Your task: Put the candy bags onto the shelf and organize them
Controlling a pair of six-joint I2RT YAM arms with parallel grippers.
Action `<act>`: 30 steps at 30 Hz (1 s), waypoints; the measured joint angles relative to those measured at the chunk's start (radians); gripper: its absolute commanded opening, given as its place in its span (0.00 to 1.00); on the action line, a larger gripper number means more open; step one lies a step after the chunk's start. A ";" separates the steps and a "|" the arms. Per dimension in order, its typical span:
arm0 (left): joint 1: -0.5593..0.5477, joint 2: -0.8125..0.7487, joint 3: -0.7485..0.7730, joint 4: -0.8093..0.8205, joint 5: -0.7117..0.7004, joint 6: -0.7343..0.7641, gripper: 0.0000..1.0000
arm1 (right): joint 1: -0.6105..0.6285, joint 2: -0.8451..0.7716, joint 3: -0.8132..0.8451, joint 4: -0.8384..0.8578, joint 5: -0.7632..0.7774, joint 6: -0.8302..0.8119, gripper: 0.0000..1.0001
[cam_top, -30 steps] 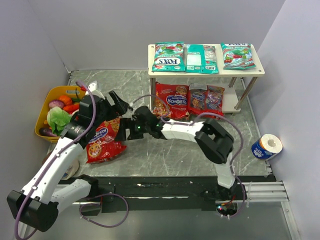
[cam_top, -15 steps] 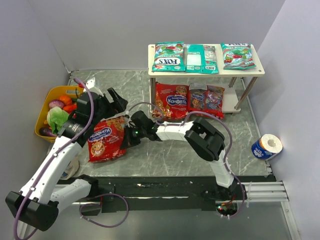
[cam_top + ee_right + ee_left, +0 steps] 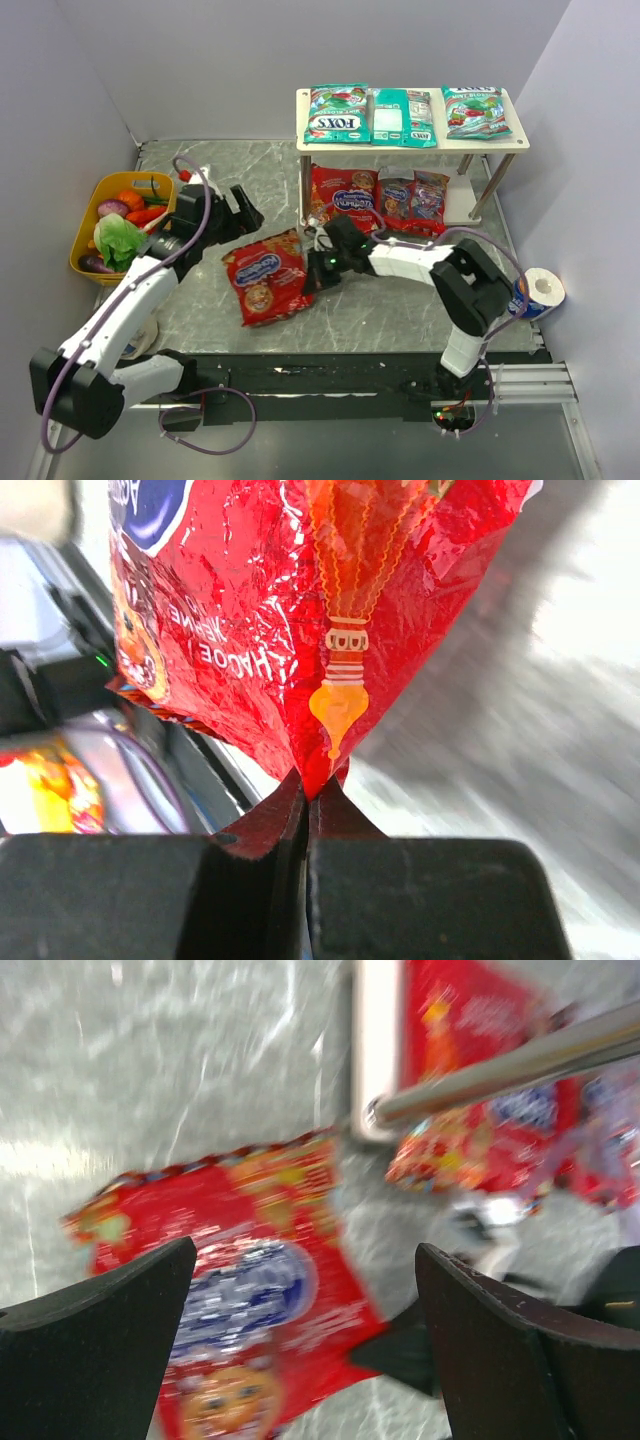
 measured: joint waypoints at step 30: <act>0.005 0.525 -0.101 0.146 0.229 -0.082 0.58 | -0.090 -0.776 -0.435 -0.183 0.437 0.468 0.99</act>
